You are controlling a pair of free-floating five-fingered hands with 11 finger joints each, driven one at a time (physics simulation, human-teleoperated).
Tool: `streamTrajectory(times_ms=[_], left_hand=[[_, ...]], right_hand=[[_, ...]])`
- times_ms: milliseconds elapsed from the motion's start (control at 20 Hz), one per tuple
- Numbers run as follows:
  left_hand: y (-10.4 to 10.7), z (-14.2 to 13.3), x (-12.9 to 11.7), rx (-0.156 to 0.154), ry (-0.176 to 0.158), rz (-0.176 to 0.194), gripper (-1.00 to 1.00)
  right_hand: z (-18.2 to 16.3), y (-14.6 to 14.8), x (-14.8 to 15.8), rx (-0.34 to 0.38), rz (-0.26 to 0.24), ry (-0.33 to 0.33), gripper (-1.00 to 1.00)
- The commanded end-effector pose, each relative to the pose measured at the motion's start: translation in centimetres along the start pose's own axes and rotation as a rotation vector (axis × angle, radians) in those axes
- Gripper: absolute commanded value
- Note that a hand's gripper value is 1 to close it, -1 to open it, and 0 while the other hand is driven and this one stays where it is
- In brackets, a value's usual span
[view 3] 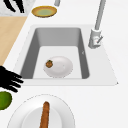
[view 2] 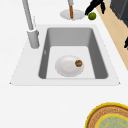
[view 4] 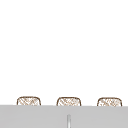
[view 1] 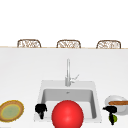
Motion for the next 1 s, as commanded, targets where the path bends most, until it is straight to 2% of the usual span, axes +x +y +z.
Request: streamTrajectory(times_ms=[0,150,350,450,750,950], left_hand=[[0.0,0.0,0.0,0.000,0.000,0.000,0.00],[0.0,0.0,0.0,0.000,0.000,0.000,0.00],[0.0,0.0,0.0,0.000,0.000,0.000,0.00],[0.0,0.0,0.0,0.000,0.000,0.000,0.00],[0.0,0.0,0.0,0.000,0.000,0.000,0.00],[0.0,0.0,0.0,0.000,0.000,0.000,0.00]], right_hand=[[-0.6,0.8,-2.7,0.053,0.045,0.020,-1.00],[-1.1,1.5,-4.4,0.083,0.013,-0.015,-1.00],[-2.2,1.9,-6.0,0.047,-0.010,-0.021,-1.00],[-2.8,2.6,-6.1,0.041,0.017,-0.008,-1.00],[-4.8,4.3,-7.8,0.035,0.037,-0.002,-1.00],[-5.3,5.1,-7.6,0.022,0.021,-0.009,-1.00]])
